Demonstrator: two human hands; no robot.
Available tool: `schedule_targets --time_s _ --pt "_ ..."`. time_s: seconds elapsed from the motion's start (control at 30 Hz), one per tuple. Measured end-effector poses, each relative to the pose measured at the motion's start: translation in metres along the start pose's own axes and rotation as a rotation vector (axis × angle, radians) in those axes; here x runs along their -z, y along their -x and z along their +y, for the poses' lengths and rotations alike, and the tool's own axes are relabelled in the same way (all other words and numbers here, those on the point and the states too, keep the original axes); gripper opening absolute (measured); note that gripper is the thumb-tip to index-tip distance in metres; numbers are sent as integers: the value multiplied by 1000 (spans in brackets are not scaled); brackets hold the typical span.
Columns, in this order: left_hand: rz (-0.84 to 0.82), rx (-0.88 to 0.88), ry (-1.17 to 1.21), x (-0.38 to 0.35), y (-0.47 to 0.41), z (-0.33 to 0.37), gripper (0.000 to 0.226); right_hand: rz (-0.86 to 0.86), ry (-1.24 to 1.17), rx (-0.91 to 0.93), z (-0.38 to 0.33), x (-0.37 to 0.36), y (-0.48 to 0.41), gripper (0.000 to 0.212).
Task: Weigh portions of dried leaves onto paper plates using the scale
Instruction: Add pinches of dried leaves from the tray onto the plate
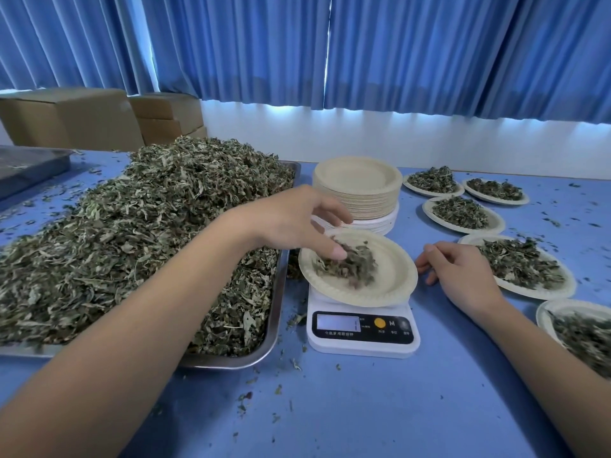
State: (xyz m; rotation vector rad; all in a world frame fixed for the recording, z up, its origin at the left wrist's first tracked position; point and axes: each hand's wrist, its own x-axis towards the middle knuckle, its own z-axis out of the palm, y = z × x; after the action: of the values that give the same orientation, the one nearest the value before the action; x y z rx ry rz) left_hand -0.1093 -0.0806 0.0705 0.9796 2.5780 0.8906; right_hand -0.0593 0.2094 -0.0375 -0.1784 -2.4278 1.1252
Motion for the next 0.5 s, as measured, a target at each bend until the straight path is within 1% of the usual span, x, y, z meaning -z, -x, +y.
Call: schedule_targets --time_s 0.03,0.07,0.1,0.13,0.17,0.2,0.27,0.33,0.37,0.4,0.5 --pt "23 -3 8 4 0 -2 49 -4 -2 0 0 0 0 39" --pt "80 -9 -9 9 1 -5 42 -9 -4 0 0 0 0 39" --pt "153 5 -63 16 1 -9 36 -11 -5 1 1 0 0 39" --pt "209 39 -158 22 2 -13 34 -12 -4 2 1 0 0 39" --pt "224 90 -273 28 2 -18 38 -12 -3 4 1 0 0 40" --pt "184 158 -389 33 3 -25 45 -12 -2 6 1 0 0 40" --pt "-3 313 -567 37 5 -38 62 -14 -2 6 1 0 0 39" --pt "-177 436 -686 34 6 -47 77 -16 1 5 0 1 0 39" --pt "-217 468 -718 31 5 -50 76 -18 3 5 -1 1 1 39" --pt "-230 477 -728 28 4 -52 69 -21 3 5 -2 2 1 39" --pt "-196 439 -706 23 -2 -53 40 -21 2 4 -2 2 2 39"
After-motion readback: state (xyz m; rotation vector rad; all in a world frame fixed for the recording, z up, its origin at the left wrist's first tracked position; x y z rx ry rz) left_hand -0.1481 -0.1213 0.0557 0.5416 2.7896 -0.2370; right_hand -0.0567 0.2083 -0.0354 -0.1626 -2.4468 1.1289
